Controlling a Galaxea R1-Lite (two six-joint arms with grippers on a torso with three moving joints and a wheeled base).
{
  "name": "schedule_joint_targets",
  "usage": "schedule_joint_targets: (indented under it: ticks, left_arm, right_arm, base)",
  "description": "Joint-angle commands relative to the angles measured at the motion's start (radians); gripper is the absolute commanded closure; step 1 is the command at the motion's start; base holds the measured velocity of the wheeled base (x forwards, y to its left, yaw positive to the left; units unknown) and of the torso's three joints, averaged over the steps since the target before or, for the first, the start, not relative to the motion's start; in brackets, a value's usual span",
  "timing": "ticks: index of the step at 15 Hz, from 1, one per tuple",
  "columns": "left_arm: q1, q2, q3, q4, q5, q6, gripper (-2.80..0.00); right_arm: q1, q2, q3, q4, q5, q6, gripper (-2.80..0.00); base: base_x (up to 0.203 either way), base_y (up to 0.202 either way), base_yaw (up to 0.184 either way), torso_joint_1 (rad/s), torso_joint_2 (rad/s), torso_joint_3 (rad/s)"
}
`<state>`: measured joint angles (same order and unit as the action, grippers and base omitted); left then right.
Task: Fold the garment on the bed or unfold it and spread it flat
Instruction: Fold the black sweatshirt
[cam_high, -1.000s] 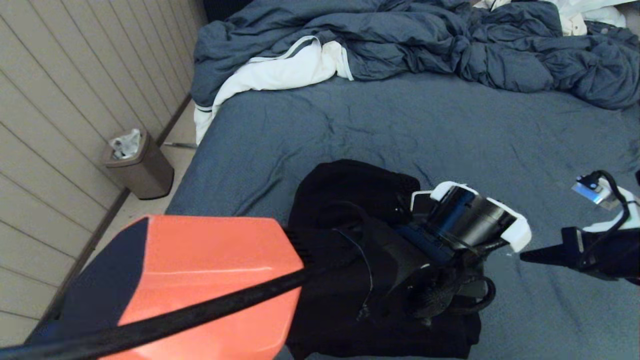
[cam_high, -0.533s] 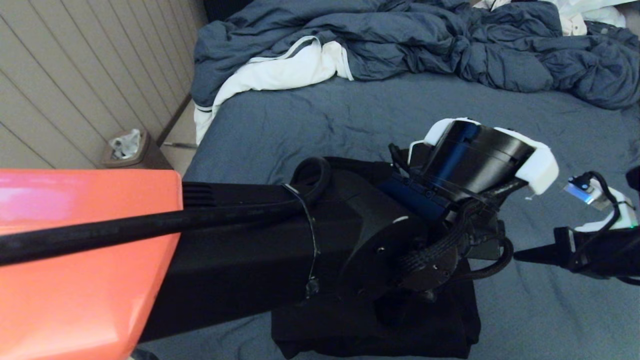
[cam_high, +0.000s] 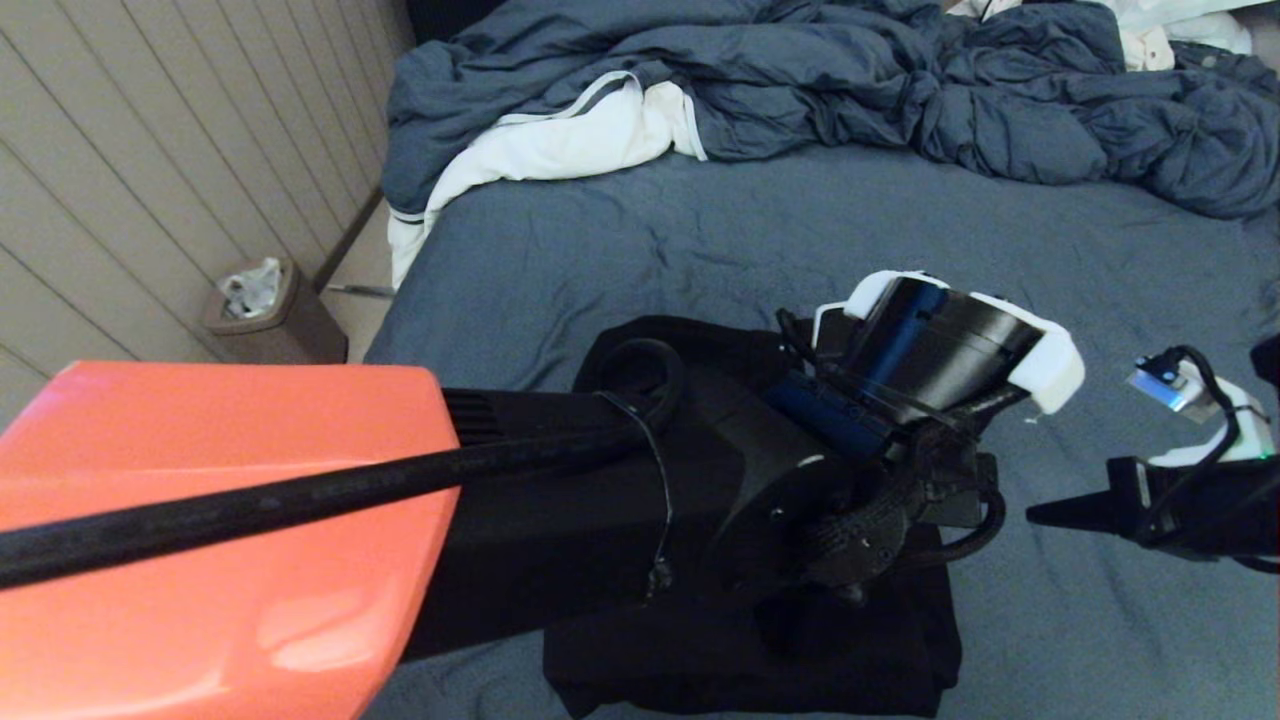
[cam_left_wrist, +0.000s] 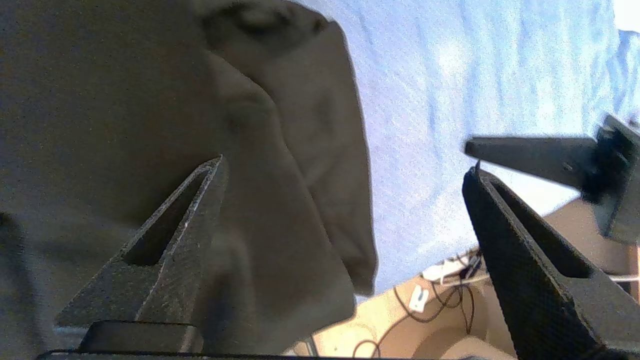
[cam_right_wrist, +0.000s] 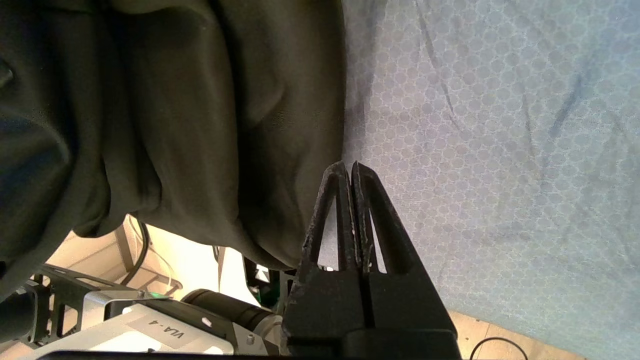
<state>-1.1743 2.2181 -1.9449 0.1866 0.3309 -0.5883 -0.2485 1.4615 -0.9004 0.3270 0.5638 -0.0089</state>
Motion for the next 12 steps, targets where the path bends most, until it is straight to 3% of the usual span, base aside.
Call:
schedule_joint_targets:
  ticks: [1,8,12]
  left_arm:
    - [-0.011,-0.009,0.0,-0.001,0.006,-0.003,-2.8]
    - [-0.01,-0.188,0.001,0.0,0.023,0.022,-2.8]
    - [0.172,-0.245,0.094,0.055,0.029,0.011,-2.8]
  right_arm:
    - [0.0,0.002,0.002,0.001,0.004,0.0,0.0]
    - [0.023,0.001,0.008,-0.003,0.004,0.004,0.0]
    - [0.02,-0.009,0.008,-0.003,0.002,0.003,0.0]
  base:
    - [0.0,0.0,0.0,0.0,0.0,0.0]
    - [0.0,0.0,0.0,0.0,0.0,0.0]
    - [0.0,0.0,0.0,0.0,0.0,0.0]
